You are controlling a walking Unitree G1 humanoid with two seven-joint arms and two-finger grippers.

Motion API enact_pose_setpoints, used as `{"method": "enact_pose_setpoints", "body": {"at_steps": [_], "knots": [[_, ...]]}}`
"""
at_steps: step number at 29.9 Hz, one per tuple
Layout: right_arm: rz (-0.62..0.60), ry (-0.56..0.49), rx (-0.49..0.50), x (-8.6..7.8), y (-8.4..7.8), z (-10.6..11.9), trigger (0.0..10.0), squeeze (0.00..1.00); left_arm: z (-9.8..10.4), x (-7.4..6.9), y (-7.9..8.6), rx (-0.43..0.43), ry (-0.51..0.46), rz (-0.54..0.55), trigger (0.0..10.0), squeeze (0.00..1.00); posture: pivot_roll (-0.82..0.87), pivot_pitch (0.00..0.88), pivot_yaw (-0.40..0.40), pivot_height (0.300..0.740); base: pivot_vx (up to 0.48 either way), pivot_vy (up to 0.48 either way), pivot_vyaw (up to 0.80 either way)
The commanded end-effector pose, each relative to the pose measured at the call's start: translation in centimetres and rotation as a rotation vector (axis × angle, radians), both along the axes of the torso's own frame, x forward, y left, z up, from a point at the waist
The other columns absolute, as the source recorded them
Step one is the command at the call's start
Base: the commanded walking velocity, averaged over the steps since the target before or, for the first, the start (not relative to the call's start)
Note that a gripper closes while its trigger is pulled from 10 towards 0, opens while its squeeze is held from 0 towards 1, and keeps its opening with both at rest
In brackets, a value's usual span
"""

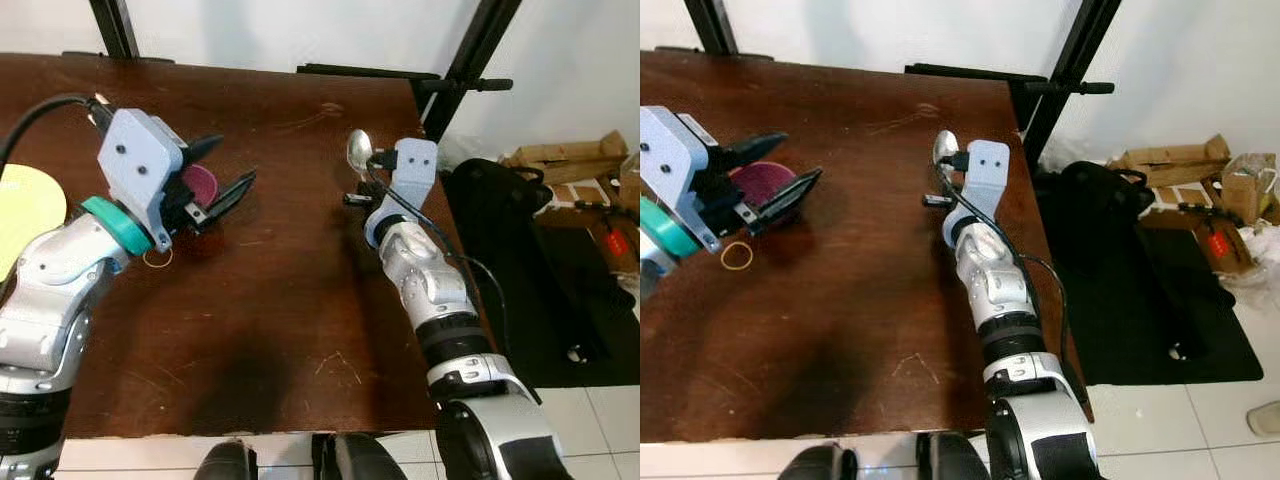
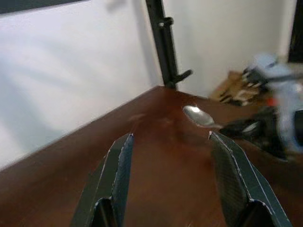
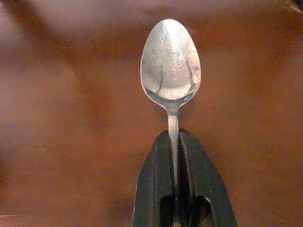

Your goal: Setting the table

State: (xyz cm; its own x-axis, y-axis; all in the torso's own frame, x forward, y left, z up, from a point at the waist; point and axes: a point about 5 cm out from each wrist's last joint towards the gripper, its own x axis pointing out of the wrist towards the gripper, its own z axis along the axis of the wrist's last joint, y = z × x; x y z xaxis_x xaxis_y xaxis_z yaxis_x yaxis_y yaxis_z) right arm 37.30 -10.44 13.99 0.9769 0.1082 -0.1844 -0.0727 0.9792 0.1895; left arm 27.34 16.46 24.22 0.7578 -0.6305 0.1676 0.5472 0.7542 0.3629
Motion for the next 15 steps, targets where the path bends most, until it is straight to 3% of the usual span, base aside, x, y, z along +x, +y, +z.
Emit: {"method": "enact_pose_setpoints", "body": {"at_steps": [1, 6, 8, 9, 11, 12, 15], "knots": [[-0.009, 0.043, -0.042, -0.3, -0.9, -1.1, 10.0, 0.0, -0.9, -0.3, -1.0, -0.01, 0.046, -0.037, 10.0, 0.0, 0.16, 0.071, -0.066, 0.74, 0.0, 0.0, 0.0], [-0.013, 0.066, -0.077, -1.0, -1.7, -2.0, 10.0, 0.0, -1.4, -0.4, -1.6, -0.019, 0.073, -0.052, 10.0, 0.0, 0.14, 0.069, -0.067, 0.74, 0.0, 0.0, 0.0], [-0.066, 0.076, -0.089, -2.2, -3.6, -2.7, 10.0, 0.0, -2.0, -0.6, -2.0, -0.028, 0.104, -0.059, 10.0, 0.0, 0.14, 0.067, -0.065, 0.74, 0.0, 0.0, 0.0], [-0.066, 0.076, -0.089, -2.2, -3.6, -2.7, 10.0, 0.0, -2.0, -0.6, -2.0, -0.028, 0.104, -0.059, 10.0, 0.0, 0.14, 0.067, -0.065, 0.74, 0.0, 0.0, 0.0], [-0.11, 0.051, -0.098, -4.2, -5.1, -2.6, 10.0, 0.0, -2.4, -0.8, -2.2, -0.036, 0.128, -0.061, 10.0, 0.0, 0.12, 0.068, -0.055, 0.74, 0.0, 0.0, 0.0], [-0.12, 0.044, -0.1, -5.1, -5.5, -2.5, 10.0, 0.0, -2.5, -1.0, -2.3, -0.039, 0.138, -0.062, 10.0, 0.0, 0.12, 0.068, -0.055, 0.74, 0.0, 0.0, 0.0], [-0.127, 0.043, -0.101, -5.7, -5.7, -2.6, 10.0, 0.0, -2.6, -1.1, -2.3, -0.041, 0.145, -0.062, 10.0, 0.0, 0.11, 0.068, -0.048, 0.74, 0.0, 0.0, 0.0]]}}
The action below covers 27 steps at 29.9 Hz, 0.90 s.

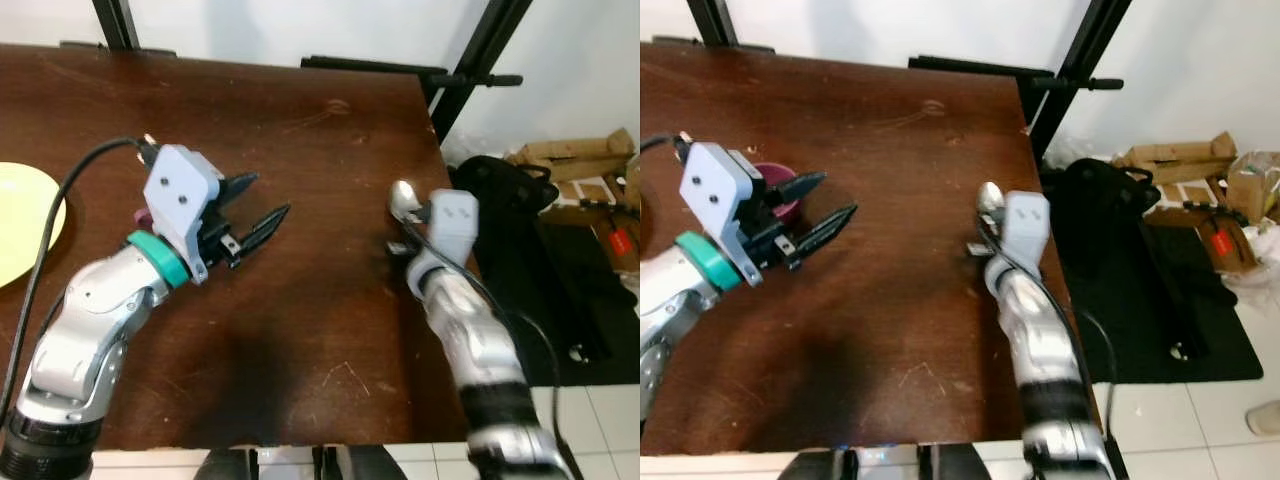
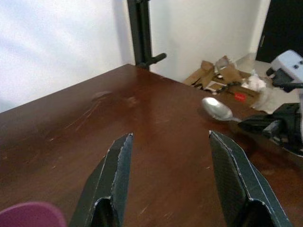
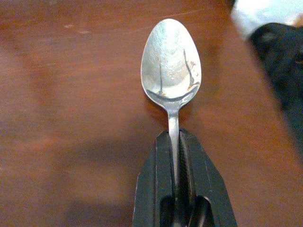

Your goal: Setting the table

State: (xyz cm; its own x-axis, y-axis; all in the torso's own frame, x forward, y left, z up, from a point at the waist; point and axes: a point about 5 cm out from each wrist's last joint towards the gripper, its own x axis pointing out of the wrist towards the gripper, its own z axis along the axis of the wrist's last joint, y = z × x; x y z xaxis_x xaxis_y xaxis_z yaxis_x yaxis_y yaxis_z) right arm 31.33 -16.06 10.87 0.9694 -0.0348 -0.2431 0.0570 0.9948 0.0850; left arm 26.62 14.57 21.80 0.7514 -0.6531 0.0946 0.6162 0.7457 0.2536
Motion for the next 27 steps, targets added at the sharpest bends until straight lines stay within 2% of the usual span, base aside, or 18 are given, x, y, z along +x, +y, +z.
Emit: {"method": "enact_pose_setpoints", "body": {"at_steps": [1, 3, 5, 10, 12, 17, 20, 21, 24, 27], "knots": [[-0.016, -0.008, -0.001, -0.6, -0.3, 0.3, 10.0, 0.0, -0.3, -0.4, -0.6, 0.001, 0.019, -0.029, 10.0, 0.0, 0.11, 0.068, -0.041, 0.74, 0.0, 0.0, 0.0], [-0.013, -0.014, 0.006, -1.8, -0.3, -0.1, 10.0, 0.0, -0.5, -0.4, -0.8, 0.0, 0.029, -0.039, 10.0, 0.0, 0.1, 0.067, -0.035, 0.74, 0.0, 0.0, 0.0], [-0.006, -0.031, 0.016, -2.1, 0.0, -0.2, 10.0, 0.0, -0.6, -0.4, -1.0, 0.001, 0.032, -0.042, 10.0, 0.0, 0.1, 0.066, -0.031, 0.74, 0.0, 0.0, 0.0], [0.04, -0.124, 0.024, -1.6, 0.8, 0.5, 10.0, 0.0, -0.6, -0.2, -1.2, 0.001, 0.036, -0.047, 10.0, 0.0, 0.1, 0.065, -0.023, 0.74, 0.0, 0.0, 0.0], [0.078, -0.177, 0.01, -0.6, 1.4, 1.3, 10.0, 0.0, -0.6, -0.1, -1.3, 0.001, 0.037, -0.049, 10.0, 0.0, 0.1, 0.064, -0.02, 0.74, 0.0, 0.0, 0.0], [0.082, -0.149, -0.036, 0.6, 1.0, 1.7, 10.0, 0.0, -0.5, -0.2, -1.3, 0.001, 0.039, -0.049, 10.0, 0.0, 0.11, 0.072, -0.023, 0.74, 0.0, 0.0, 0.0], [0.043, -0.114, -0.049, 1.4, 0.0, 1.4, 10.0, 0.0, -0.5, -0.5, -1.4, -0.005, 0.046, -0.056, 10.0, 0.0, 0.12, 0.088, -0.03, 0.74, 0.0, 0.0, 0.0], [0.021, -0.087, -0.046, 1.7, -0.5, 1.0, 10.0, 0.0, -0.6, -0.7, -1.5, -0.004, 0.053, -0.062, 10.0, 0.0, 0.12, 0.09, -0.029, 0.74, 0.0, 0.0, 0.0], [0.021, -0.087, -0.046, 1.7, -0.5, 1.0, 10.0, 0.0, -0.6, -0.7, -1.5, -0.004, 0.053, -0.062, 10.0, 0.0, 0.12, 0.09, -0.029, 0.74, 0.0, 0.0, 0.0], [0.027, -0.05, 0.001, 2.2, -0.7, 0.3, 10.0, 0.0, -0.7, -0.9, -1.4, -0.002, 0.061, -0.066, 10.0, 0.0, 0.13, 0.097, -0.033, 0.74, 0.0, 0.0, 0.0]]}}
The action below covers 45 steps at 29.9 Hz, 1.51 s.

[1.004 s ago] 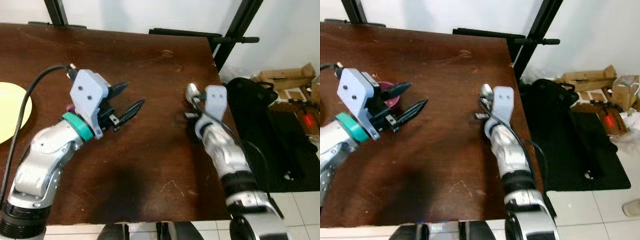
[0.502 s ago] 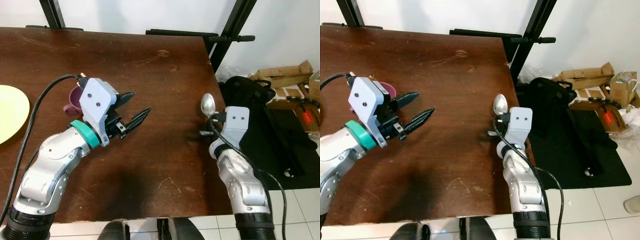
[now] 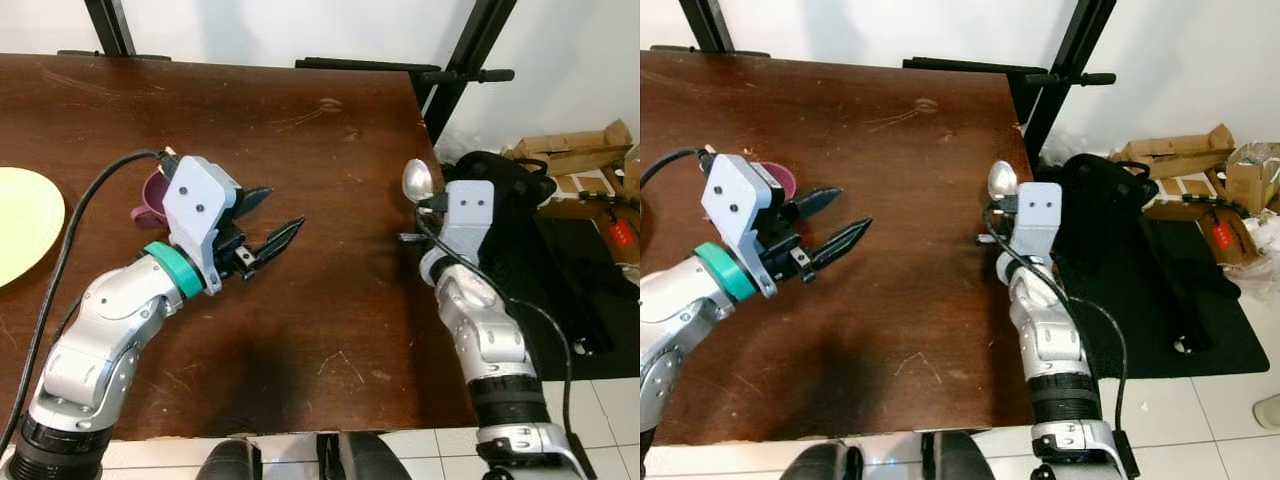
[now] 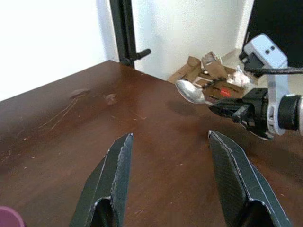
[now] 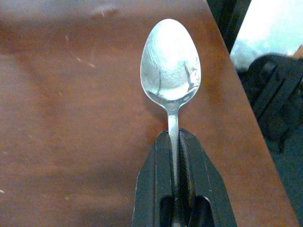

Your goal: Setting the table

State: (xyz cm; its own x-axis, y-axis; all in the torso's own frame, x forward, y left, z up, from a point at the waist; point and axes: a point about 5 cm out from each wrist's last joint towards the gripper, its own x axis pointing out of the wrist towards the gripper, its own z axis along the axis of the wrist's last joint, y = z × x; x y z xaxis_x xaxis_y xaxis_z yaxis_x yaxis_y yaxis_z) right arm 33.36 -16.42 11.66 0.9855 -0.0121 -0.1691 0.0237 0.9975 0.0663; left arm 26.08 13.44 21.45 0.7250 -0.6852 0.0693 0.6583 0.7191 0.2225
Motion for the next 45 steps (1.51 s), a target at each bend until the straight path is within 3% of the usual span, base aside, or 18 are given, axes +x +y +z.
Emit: {"method": "enact_pose_setpoints", "body": {"at_steps": [1, 10, 17, 18, 20, 21, 22, 23, 24, 25, 37, 38, 39, 40, 43, 45], "knots": [[0.0, 0.025, 0.023, 0.1, -0.4, -0.5, 10.0, 0.0, -0.3, -0.4, -0.3, 0.005, 0.02, -0.022, 10.0, 0.0, 0.13, 0.097, -0.033, 0.74, 0.0, 0.0, 0.0], [0.056, 0.02, 0.073, 0.9, 0.8, -1.3, 10.0, 0.0, -0.2, -0.4, -0.2, 0.009, 0.024, -0.015, 10.0, 0.0, 0.14, 0.12, -0.029, 0.74, 0.0, 0.0, 0.0], [0.052, 0.017, 0.093, 1.1, 0.9, -1.3, 10.0, 0.0, -0.2, -0.5, -0.2, 0.01, 0.029, -0.012, 10.0, 0.0, 0.14, 0.122, -0.03, 0.74, 0.0, 0.0, 0.0], [0.048, 0.016, 0.098, 1.1, 0.8, -1.3, 10.0, 0.13, -0.2, -0.5, -0.3, 0.01, 0.03, -0.012, 10.0, 0.0, 0.14, 0.122, -0.03, 0.74, 0.0, 0.0, 0.0], [0.046, 0.015, 0.097, 1.2, 0.7, -1.3, 10.0, 0.16, -0.2, -0.5, -0.3, 0.009, 0.03, -0.014, 10.0, 0.0, 0.14, 0.121, -0.03, 0.74, 0.0, 0.0, 0.0], [0.044, 0.013, 0.1, 1.3, 0.6, -1.2, 10.0, 0.38, -0.2, -0.5, -0.3, 0.008, 0.03, -0.015, 10.0, 0.0, 0.14, 0.121, -0.03, 0.74, 0.0, 0.0, 0.0], [0.043, 0.012, 0.102, 1.3, 0.6, -1.2, 10.0, 0.38, -0.2, -0.5, -0.3, 0.008, 0.03, -0.015, 10.0, 0.0, 0.14, 0.121, -0.03, 0.74, 0.0, 0.0, 0.0], [0.042, 0.008, 0.103, 1.4, 0.5, -1.2, 10.0, 0.84, -0.2, -0.4, -0.4, 0.008, 0.03, -0.015, 10.0, 0.0, 0.13, 0.121, -0.03, 0.74, 0.0, 0.0, 0.0], [0.042, 0.008, 0.103, 1.4, 0.5, -1.2, 10.0, 0.84, -0.2, -0.4, -0.4, 0.008, 0.03, -0.015, 10.0, 0.0, 0.13, 0.121, -0.03, 0.74, 0.0, 0.0, 0.0], [0.041, 0.003, 0.103, 1.5, 0.5, -1.2, 10.0, 1.0, -0.2, -0.4, -0.4, 0.008, 0.031, -0.015, 10.0, 0.0, 0.13, 0.121, -0.03, 0.74, 0.0, 0.0, 0.0], [0.031, -0.044, 0.101, 1.4, 0.0, -0.2, 10.0, 1.0, -0.3, -0.3, -0.5, 0.004, 0.034, -0.018, 10.0, 0.0, 0.12, 0.115, -0.03, 0.74, 0.0, 0.0, 0.0], [0.026, -0.065, 0.095, 1.2, -0.2, 0.3, 10.0, 0.84, -0.3, -0.3, -0.6, 0.004, 0.033, -0.018, 10.0, 0.0, 0.12, 0.113, -0.031, 0.74, 0.0, 0.0, 0.0], [0.026, -0.065, 0.095, 1.2, -0.2, 0.3, 10.0, 0.84, -0.3, -0.3, -0.6, 0.004, 0.033, -0.018, 10.0, 0.0, 0.12, 0.113, -0.031, 0.74, 0.0, 0.0, 0.0], [0.02, -0.116, 0.074, 0.7, -0.6, 1.3, 10.0, 0.0, -0.3, -0.2, -0.6, 0.002, 0.033, -0.017, 10.0, 0.0, 0.11, 0.11, -0.032, 0.74, 0.0, 0.0, 0.0], [0.029, -0.228, 0.026, -0.6, -1.1, 3.4, 10.0, 0.0, -0.5, 0.0, -0.6, 0.003, 0.034, -0.004, 10.0, 0.0, 0.1, 0.106, -0.027, 0.74, 0.0, 0.0, 0.0], [0.029, -0.228, 0.026, -0.6, -1.1, 3.4, 10.0, 0.0, -0.5, 0.0, -0.6, 0.003, 0.034, -0.004, 10.0, 0.0, 0.1, 0.106, -0.027, 0.74, 0.0, 0.0, 0.0]]}}
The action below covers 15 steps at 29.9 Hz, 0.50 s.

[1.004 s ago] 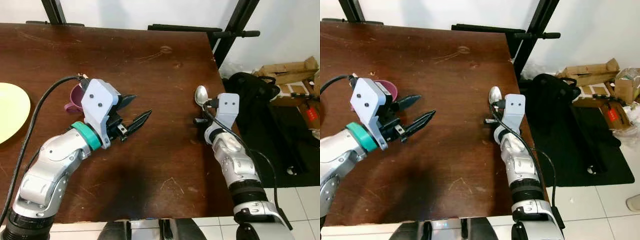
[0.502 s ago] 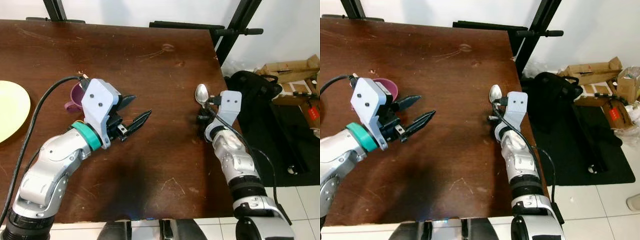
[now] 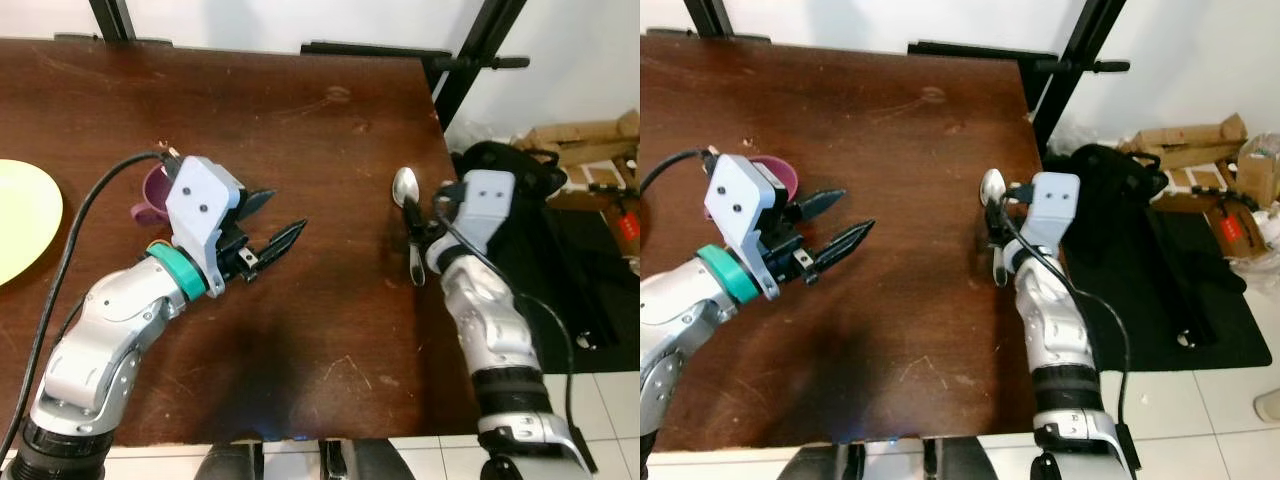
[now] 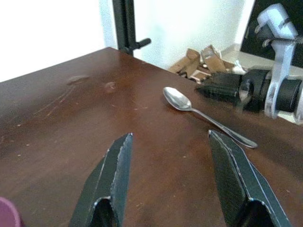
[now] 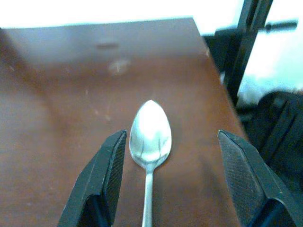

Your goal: Setting the table

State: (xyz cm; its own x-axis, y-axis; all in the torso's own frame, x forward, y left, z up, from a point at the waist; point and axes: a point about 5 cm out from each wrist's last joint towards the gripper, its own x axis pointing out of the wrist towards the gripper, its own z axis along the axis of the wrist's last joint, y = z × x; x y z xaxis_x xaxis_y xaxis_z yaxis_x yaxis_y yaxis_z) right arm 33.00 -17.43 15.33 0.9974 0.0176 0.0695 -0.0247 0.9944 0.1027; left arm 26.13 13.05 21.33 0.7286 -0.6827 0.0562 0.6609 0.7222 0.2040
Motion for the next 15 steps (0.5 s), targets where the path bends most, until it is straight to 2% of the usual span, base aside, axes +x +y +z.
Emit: {"method": "enact_pose_setpoints", "body": {"at_steps": [1, 2, 3, 4, 5, 7, 8, 9, 10, 15], "knots": [[0.011, -0.045, -0.031, -1.6, 0.0, 0.6, 10.0, 0.0, -0.6, 0.0, 0.0, 0.009, 0.011, 0.03, 10.0, 0.0, 0.1, 0.092, -0.02, 0.74, 0.0, 0.0, 0.0], [0.011, -0.045, -0.031, -1.6, 0.0, 0.6, 10.0, 0.0, -0.6, 0.0, 0.0, 0.009, 0.011, 0.03, 10.0, 0.0, 0.1, 0.092, -0.02, 0.74, 0.0, 0.0, 0.0], [0.019, -0.091, -0.051, -2.9, 0.3, 1.0, 10.0, 0.0, -0.9, 0.3, 0.5, 0.014, 0.009, 0.087, 10.0, 0.0, 0.1, 0.087, -0.014, 0.74, 0.0, 0.0, 0.0], [0.019, -0.091, -0.051, -2.9, 0.3, 1.0, 10.0, 0.0, -0.9, 0.3, 0.5, 0.014, 0.009, 0.087, 10.0, 0.0, 0.1, 0.087, -0.014, 0.74, 0.0, 0.0, 0.0], [0.024, -0.127, -0.027, -4.2, 0.8, 1.1, 10.0, 0.0, -1.4, 0.6, 0.9, 0.004, 0.019, 0.158, 10.0, 0.0, 0.09, 0.081, -0.008, 0.74, 0.0, 0.0, 0.0], [0.024, -0.127, -0.027, -4.2, 0.8, 1.1, 10.0, 0.0, -1.4, 0.6, 0.9, 0.004, 0.019, 0.158, 10.0, 0.0, 0.09, 0.081, -0.008, 0.74, 0.0, 0.0, 0.0], [0.02, -0.156, -0.006, -4.9, 1.4, 1.2, 10.0, 0.0, -1.9, 1.0, 1.3, -0.005, 0.023, 0.243, 10.0, 0.0, 0.08, 0.07, -0.001, 0.74, 0.0, 0.0, 0.0], [0.02, -0.156, -0.006, -4.9, 1.4, 1.2, 10.0, 0.0, -1.9, 1.0, 1.3, -0.005, 0.023, 0.243, 10.0, 0.0, 0.08, 0.07, -0.001, 0.74, 0.0, 0.0, 0.0], [-0.003, -0.186, 0.025, -4.6, 2.1, 1.5, 10.0, 0.0, -2.5, 2.0, 1.7, -0.034, 0.018, 0.373, 10.0, 0.0, 0.08, 0.047, 0.004, 0.74, 0.0, 0.0, 0.0], [-0.011, -0.202, 0.024, -4.0, 2.2, 2.0, 10.0, 0.0, -2.5, 2.7, 2.0, -0.057, 0.01, 0.433, 10.0, 0.0, 0.08, 0.038, 0.002, 0.74, 0.0, 0.0, 0.0]]}}
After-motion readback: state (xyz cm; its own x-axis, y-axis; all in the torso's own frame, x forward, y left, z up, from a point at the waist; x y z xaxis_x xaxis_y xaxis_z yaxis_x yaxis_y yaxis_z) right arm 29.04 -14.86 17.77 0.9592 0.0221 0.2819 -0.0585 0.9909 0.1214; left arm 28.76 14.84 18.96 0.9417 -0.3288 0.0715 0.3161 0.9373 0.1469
